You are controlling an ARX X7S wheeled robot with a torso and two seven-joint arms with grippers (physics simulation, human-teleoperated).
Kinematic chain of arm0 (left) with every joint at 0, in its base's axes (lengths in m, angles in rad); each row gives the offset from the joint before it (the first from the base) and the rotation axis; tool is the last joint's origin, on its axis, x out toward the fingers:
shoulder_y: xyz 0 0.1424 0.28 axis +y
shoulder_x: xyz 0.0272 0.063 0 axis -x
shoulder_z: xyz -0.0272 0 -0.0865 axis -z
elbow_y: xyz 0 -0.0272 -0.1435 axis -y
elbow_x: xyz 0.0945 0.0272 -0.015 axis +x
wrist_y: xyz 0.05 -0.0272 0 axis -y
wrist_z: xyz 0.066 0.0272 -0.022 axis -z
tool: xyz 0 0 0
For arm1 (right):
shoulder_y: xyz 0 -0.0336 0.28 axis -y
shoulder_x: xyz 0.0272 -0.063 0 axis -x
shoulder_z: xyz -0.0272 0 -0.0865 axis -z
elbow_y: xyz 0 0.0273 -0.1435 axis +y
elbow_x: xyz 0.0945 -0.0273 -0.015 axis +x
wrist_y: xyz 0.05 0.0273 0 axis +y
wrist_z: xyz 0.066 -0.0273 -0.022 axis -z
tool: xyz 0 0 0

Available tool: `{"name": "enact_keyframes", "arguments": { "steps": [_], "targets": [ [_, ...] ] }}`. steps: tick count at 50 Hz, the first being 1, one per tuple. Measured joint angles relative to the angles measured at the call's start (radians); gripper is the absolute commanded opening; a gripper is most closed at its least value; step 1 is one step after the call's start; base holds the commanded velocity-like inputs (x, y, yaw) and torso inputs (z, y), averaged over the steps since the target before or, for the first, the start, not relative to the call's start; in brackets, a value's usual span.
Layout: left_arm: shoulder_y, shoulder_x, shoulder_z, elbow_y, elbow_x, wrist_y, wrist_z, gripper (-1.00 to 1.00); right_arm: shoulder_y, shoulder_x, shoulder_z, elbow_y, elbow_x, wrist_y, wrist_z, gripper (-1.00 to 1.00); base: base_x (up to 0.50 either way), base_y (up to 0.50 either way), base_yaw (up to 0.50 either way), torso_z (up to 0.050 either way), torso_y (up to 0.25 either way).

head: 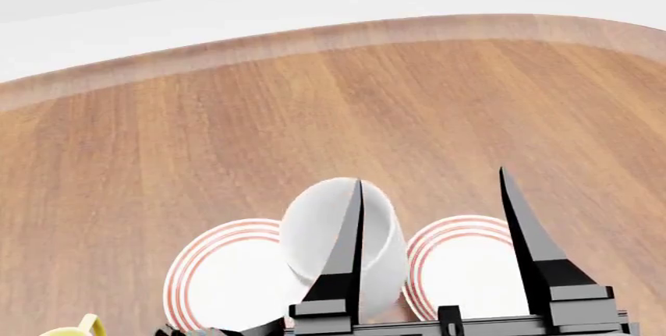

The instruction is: Put the white mug on the left plate.

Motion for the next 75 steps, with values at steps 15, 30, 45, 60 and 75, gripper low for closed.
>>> {"name": "enact_keyframes", "arguments": {
  "steps": [15,30,45,60,75],
  "targets": [
    [-0.071,0.003,-0.115,-0.071,-0.062,0.0,-0.022,-1.0,0.007,0.003,-0.005,-0.005,0.005,0.009,0.002,1.0,0.0,0.0,0.0,0.0,0.0],
    [-0.207,0.024,-0.206,-0.248,-0.086,0.03,-0.043,-1.0,0.009,0.008,-0.006,-0.004,0.014,0.011,0.002,1.0,0.0,0.0,0.0,0.0,0.001],
    [-0.318,0.049,-0.222,-0.468,-0.068,0.098,-0.046,-1.0,0.008,0.01,-0.008,0.007,0.02,0.0,0.003,1.0,0.0,0.0,0.0,0.0,0.0],
    [-0.395,0.068,-0.211,-0.635,-0.052,0.151,-0.049,-1.0,0.01,0.014,-0.009,0.008,0.025,-0.002,0.005,1.0,0.0,0.0,0.0,0.0,0.001],
    [-0.398,0.064,-0.171,-0.704,-0.009,0.201,-0.08,-1.0,0.013,0.016,-0.012,0.01,0.028,-0.003,0.009,1.0,0.0,0.0,0.0,0.0,0.0]
  ]
}}
